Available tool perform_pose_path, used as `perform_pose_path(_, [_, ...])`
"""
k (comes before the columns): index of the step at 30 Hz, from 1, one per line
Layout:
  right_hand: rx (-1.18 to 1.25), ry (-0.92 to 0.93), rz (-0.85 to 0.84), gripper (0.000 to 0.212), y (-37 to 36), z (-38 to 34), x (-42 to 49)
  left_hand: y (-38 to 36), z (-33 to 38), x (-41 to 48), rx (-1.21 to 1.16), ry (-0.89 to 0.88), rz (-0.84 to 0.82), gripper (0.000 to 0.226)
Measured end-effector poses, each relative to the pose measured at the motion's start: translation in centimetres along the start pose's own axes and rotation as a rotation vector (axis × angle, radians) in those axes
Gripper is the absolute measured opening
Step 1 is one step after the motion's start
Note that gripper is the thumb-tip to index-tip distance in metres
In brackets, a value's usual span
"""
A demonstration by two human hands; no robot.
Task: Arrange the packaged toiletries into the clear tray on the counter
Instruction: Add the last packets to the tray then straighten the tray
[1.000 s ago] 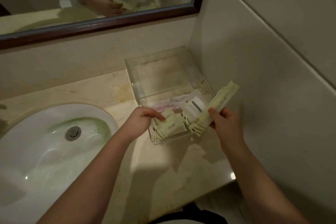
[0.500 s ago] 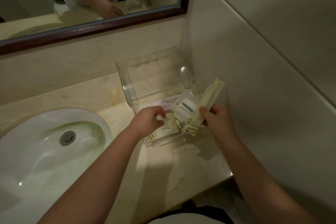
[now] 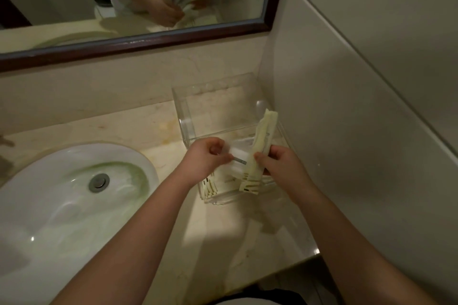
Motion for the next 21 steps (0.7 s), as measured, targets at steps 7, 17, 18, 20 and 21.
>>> perform_pose_path(7, [-0.038,-0.100,-0.007,0.024,2.2,-0.9,1.8,3.8,-1.2,0.2,-0.168,-0.086,0.321,0.006])
perform_pose_path(17, [-0.140,-0.121,-0.016,0.014,3.9,-0.5,3.0,1.8,-3.5,0.5,0.295,-0.420,0.306,0.020])
perform_pose_path(18, [-0.134,-0.122,-0.009,0.014,3.9,-0.4,3.0,2.1,-3.6,0.5,0.308,-0.434,0.345,0.018])
perform_pose_path(20, [-0.119,-0.119,-0.001,0.018,3.8,-0.3,2.9,2.4,-3.4,0.3,0.320,-0.502,0.436,0.017])
perform_pose_path(21, [-0.117,-0.115,-0.002,0.018,3.8,-0.3,2.9,2.4,-3.2,0.2,0.331,-0.543,0.471,0.017])
Point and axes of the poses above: each hand's wrist, its own x-axis towards the middle knuckle, its own y-axis out of the back of the hand, z = x × y, the point moved 4 cm from there along x, towards the middle knuckle, and after that the axes turned 6 degrees about y, right-handed, at the moved point
